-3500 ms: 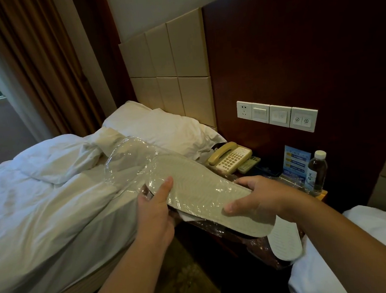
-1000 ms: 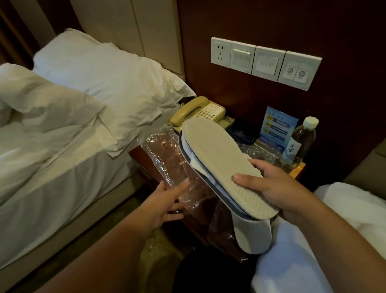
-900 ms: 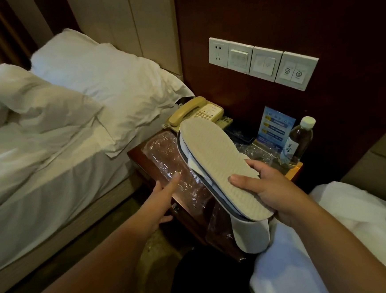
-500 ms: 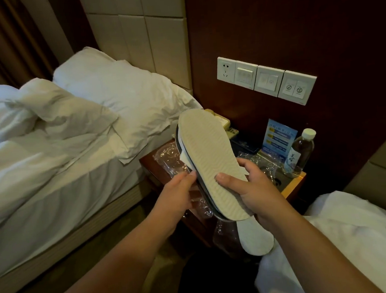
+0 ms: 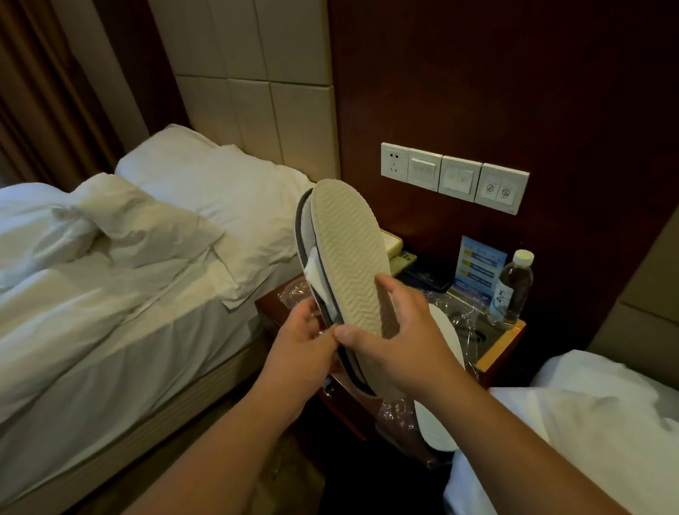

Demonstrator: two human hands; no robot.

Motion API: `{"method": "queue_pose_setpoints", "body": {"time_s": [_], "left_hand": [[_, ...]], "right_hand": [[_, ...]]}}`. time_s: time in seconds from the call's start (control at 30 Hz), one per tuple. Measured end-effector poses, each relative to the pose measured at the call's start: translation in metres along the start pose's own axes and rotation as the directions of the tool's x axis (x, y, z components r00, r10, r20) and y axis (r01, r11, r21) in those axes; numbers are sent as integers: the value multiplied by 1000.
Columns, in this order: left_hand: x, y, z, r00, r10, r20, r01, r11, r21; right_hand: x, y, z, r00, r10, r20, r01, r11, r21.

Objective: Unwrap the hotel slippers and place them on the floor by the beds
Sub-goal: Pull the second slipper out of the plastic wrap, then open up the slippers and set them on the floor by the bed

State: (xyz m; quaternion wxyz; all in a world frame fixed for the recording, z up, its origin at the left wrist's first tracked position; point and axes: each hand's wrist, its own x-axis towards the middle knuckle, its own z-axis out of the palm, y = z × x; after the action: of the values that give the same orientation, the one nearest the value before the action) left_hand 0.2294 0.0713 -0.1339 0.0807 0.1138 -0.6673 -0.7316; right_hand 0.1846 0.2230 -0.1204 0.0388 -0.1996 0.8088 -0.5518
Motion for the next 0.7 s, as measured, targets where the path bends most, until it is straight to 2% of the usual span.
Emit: {"method": "queue_pose_setpoints", "body": {"time_s": [0.13, 0.27, 0.33, 0.43, 0.7], "left_hand": [[-7, 4, 0, 998, 49, -35, -48, 999, 27], [-14, 9, -5, 992, 80, -102, -73, 995, 71], [-18, 12, -8, 985, 94, -144, -83, 993, 81], [-24, 18, -13, 968, 119, -223, -97, 989, 108], [-41, 35, -30, 921, 72, -382, -53, 997, 60]], "right_hand": [[-6, -12, -2, 1000, 8, 8, -7, 1000, -18], [-11, -23, -6, 996, 12, 86, -12, 1000, 0], [-13, -30, -6, 994, 12, 105, -20, 998, 68], [-14, -41, -7, 999, 0, 51, -9, 983, 181], [-16, -58, -14, 987, 36, -156, 6, 965, 263]]}}
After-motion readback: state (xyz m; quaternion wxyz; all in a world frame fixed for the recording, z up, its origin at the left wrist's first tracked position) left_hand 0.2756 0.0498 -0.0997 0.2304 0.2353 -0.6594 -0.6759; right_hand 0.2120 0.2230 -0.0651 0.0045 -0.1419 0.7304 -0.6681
